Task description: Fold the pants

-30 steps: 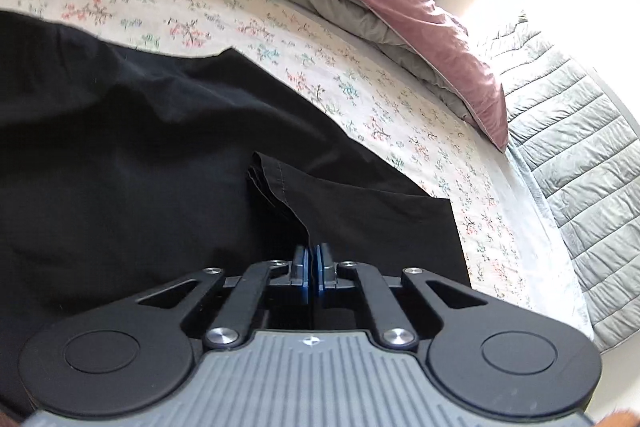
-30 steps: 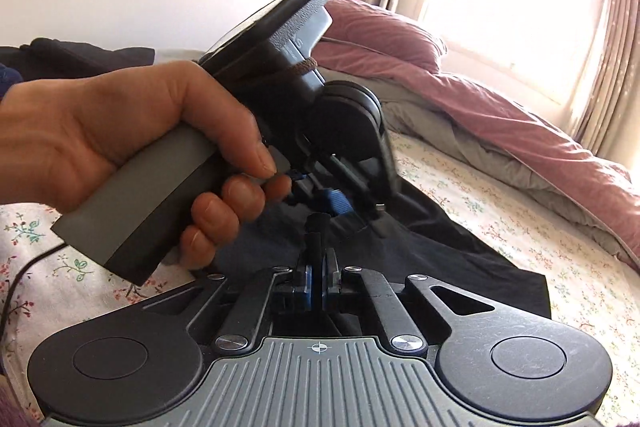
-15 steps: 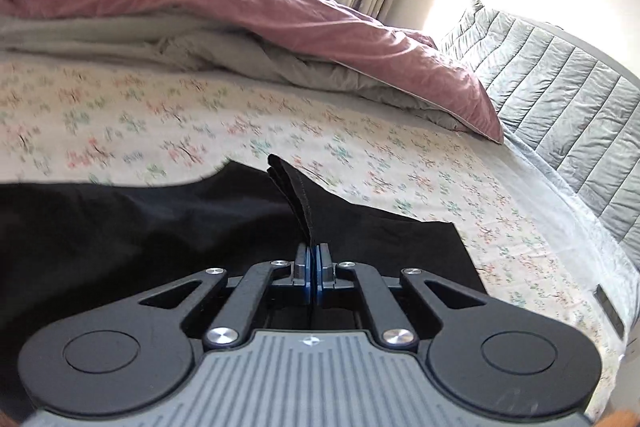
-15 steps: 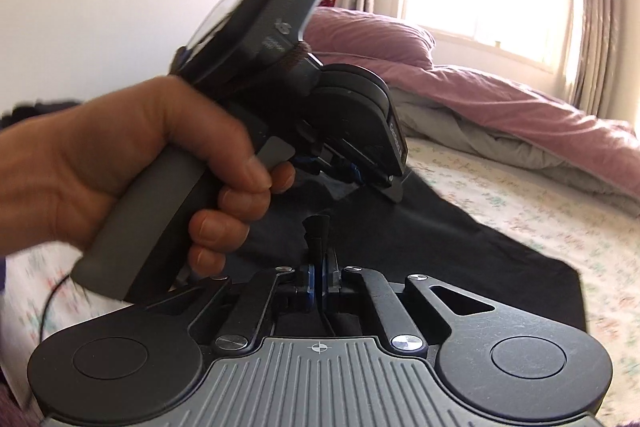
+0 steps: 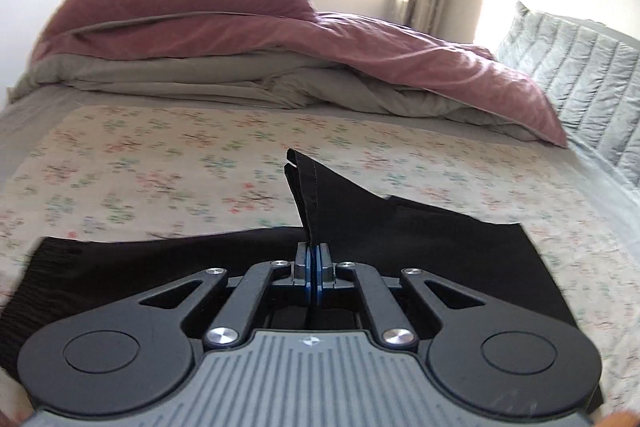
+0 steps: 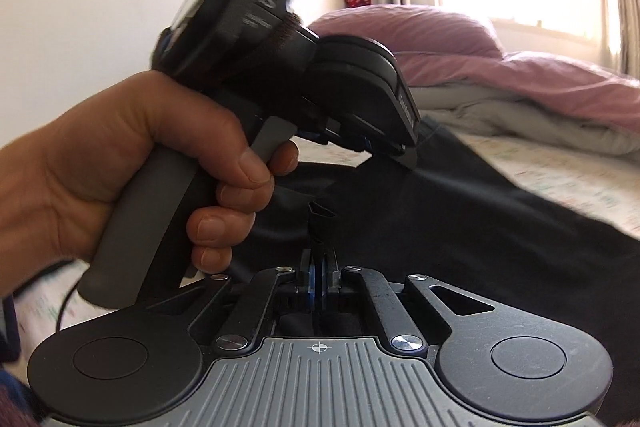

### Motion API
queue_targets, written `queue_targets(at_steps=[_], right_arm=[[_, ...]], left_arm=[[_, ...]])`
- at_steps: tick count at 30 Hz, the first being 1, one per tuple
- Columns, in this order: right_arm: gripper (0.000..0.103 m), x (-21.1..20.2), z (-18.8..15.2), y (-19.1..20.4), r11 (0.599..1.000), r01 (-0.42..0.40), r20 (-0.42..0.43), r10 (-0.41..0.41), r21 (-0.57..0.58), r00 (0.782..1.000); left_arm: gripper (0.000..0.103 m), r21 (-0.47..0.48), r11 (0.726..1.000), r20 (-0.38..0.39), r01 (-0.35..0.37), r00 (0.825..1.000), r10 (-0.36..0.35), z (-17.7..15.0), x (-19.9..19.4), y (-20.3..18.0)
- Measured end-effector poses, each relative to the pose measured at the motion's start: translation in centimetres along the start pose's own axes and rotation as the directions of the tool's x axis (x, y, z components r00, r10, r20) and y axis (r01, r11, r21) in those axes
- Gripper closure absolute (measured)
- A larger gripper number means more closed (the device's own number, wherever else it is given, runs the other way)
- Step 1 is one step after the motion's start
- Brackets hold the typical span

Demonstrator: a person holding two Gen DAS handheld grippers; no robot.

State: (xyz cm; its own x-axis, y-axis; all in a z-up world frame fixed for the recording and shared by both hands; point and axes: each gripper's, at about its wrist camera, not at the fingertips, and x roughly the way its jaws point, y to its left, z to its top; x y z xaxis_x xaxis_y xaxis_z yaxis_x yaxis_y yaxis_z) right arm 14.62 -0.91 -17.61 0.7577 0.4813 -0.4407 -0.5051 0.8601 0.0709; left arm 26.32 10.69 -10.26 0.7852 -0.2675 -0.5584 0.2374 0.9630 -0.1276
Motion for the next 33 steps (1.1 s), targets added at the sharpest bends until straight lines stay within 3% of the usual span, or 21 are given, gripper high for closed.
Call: queue_targets(at_steps=[3,8,12,18,24,30,32,33], right_arm=[[0.101,2.0,0.4,1.6,0.998,-0.051,-0.006,0.051,0.020,0.999],[0.101,5.8,1.0,3.5,0.992,-0.119,-0.049,0.120,0.030,0.992],[0.101,8.3,1.4,5.0,0.986,-0.163,-0.074,0.165,0.030,0.984],[0.102,10.6,1.8,7.0,0.979,-0.201,-0.104,0.204,0.038,0.973],[0.101,13.1,2.4,5.7,0.972,-0.217,-0.147,0.229,0.094,0.962],[0.079,12.4,1.9,3.7,0.920,-0.321,-0.191,0.365,0.227,0.911],[0.051,10.8,1.7,2.2,0.908,-0.326,-0.201,0.382,0.263,0.902],[0.048,9.6,1.6,1.5,0.905,-0.336,-0.201,0.391,0.262,0.898]], left_arm=[[0.093,0.051,0.993,0.021,-0.104,0.994,0.103,-0.3,-0.5,2.6],[0.093,-0.049,0.985,-0.004,-0.164,0.986,0.164,-1.0,-1.0,8.1],[0.093,-0.109,0.971,-0.009,-0.212,0.977,0.212,-0.7,-1.5,10.3],[0.092,-0.254,0.942,-0.026,-0.219,0.975,0.219,-0.8,-2.4,12.9],[0.086,-0.336,0.913,-0.007,-0.231,0.970,0.243,-0.2,-3.9,14.3],[0.085,-0.359,0.918,0.016,-0.168,0.983,0.186,0.5,-5.2,14.4],[0.079,-0.349,0.931,0.047,-0.107,0.990,0.132,0.9,-6.0,13.5],[0.078,-0.336,0.940,0.066,-0.066,0.993,0.093,1.1,-6.4,12.8]])
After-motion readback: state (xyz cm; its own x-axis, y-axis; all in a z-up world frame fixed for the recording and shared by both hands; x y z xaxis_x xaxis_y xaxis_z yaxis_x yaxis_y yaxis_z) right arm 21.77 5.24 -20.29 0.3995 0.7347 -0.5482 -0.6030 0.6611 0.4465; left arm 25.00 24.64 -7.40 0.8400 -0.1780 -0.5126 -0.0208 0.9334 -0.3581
